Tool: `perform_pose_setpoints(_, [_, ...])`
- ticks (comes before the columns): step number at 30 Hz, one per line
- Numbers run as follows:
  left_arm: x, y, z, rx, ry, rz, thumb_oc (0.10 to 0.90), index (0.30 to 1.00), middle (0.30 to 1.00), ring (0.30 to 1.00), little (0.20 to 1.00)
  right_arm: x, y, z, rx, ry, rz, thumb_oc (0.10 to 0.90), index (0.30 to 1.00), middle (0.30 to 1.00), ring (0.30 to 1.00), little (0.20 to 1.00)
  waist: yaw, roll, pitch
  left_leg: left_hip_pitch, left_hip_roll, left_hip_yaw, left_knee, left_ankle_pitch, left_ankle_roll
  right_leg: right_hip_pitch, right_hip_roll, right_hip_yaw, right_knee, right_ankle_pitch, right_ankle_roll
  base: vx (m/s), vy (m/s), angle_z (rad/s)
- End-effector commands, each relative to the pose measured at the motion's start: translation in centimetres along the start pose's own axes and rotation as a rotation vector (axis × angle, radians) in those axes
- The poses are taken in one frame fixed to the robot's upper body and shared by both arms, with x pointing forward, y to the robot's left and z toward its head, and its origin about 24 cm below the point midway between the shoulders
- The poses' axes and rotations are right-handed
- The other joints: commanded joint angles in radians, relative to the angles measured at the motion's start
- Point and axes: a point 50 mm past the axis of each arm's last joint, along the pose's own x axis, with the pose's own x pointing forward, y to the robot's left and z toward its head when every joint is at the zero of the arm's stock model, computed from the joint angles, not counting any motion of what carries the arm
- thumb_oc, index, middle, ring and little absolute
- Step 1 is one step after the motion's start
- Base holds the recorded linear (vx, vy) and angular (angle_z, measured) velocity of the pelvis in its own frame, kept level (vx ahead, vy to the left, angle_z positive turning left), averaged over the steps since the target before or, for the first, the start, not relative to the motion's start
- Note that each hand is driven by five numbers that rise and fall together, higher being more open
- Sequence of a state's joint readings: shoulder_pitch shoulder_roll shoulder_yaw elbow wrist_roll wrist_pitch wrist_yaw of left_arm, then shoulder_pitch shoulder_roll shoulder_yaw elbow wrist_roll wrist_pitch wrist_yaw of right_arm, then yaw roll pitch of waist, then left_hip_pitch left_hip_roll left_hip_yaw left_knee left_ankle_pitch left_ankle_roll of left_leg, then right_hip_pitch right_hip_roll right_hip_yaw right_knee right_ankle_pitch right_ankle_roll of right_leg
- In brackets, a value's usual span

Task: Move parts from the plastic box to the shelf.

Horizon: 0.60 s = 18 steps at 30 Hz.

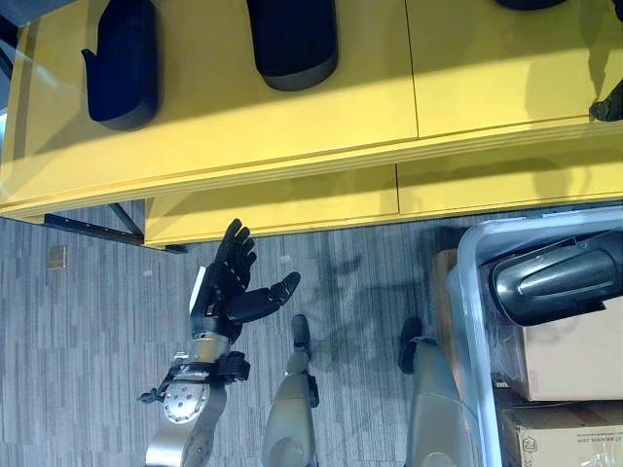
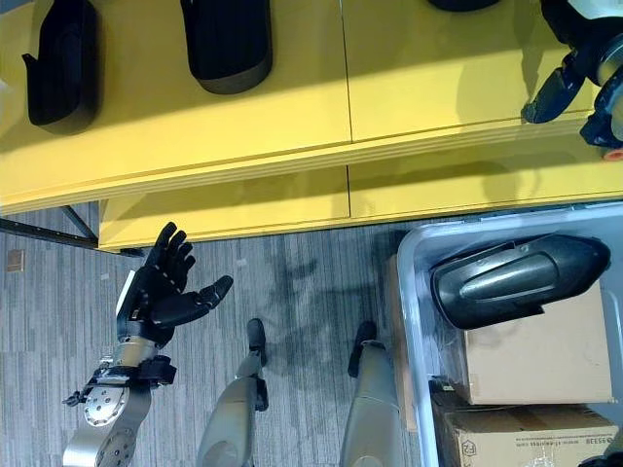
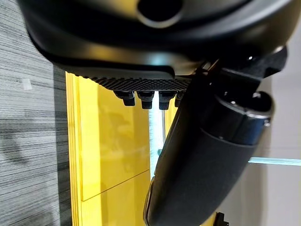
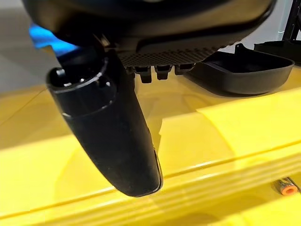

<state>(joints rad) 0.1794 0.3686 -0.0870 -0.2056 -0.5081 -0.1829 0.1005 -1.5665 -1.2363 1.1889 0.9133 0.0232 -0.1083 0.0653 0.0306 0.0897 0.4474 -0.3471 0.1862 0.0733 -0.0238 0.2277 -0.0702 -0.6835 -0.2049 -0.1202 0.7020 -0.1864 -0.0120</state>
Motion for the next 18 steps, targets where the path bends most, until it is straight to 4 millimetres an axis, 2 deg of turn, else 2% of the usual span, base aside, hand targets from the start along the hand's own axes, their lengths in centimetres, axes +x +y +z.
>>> perform_pose_setpoints(1, [0.7,0.2,3.9,-0.007,-0.223,-0.015,0.9,1.0,1.0,1.0,1.0,-0.9,-2.9,-1.0,0.073,0.002,-0.118,0.9,1.0,1.0,1.0,1.0,0.013,-0.1,-0.019,0.212,-0.007,-0.009,-0.003,-0.092,-0.087,0.118,0.061,-0.055,-0.179,0.031,0.053,0.0,0.0,0.0])
perform_pose_setpoints(18, [0.8,0.7,4.3,0.02,-0.24,0.003,0.9,1.0,1.0,1.0,1.0,-1.8,-0.8,-1.7,0.038,-0.012,0.001,0.9,1.0,1.0,1.0,1.0,0.008,-0.147,-0.022,0.24,0.001,-0.015,-0.005,-0.113,-0.084,0.141,0.061,-0.062,-0.18,0.033,0.056,0.0,0.006,0.02])
